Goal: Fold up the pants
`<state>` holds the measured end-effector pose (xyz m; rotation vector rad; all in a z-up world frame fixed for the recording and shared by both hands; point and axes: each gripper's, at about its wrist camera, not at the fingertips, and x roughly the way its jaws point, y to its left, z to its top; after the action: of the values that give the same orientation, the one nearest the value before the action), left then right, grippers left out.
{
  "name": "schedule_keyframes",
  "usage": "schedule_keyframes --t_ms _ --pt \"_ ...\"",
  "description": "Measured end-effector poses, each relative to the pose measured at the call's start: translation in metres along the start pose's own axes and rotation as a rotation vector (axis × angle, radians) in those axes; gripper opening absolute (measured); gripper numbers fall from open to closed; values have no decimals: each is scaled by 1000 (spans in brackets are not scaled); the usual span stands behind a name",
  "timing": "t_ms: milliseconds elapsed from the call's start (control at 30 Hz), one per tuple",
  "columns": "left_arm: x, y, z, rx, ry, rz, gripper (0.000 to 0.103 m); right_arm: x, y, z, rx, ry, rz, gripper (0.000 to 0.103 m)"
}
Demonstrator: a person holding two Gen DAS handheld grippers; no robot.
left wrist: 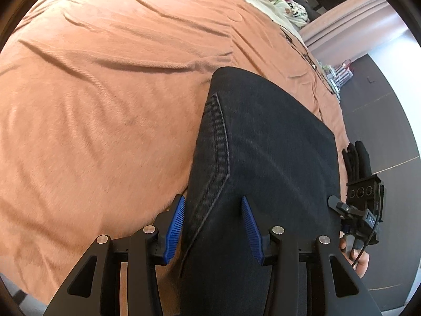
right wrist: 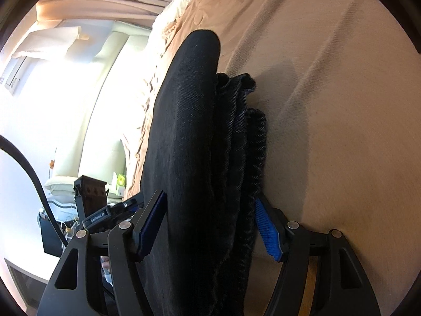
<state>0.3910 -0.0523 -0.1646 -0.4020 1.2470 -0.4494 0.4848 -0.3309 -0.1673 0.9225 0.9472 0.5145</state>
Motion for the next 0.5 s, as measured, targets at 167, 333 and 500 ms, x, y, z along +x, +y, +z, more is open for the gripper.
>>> schedule_keyframes --t_ms 167,333,500 --pt "4 0 4 4 2 -18 47 5 5 6 -15 34 -20 65" --pt "7 4 8 -2 20 -51 47 -2 8 -2 -16 32 -30 66" --pt "8 6 12 12 35 -63 47 -6 15 -11 -27 44 -39 66"
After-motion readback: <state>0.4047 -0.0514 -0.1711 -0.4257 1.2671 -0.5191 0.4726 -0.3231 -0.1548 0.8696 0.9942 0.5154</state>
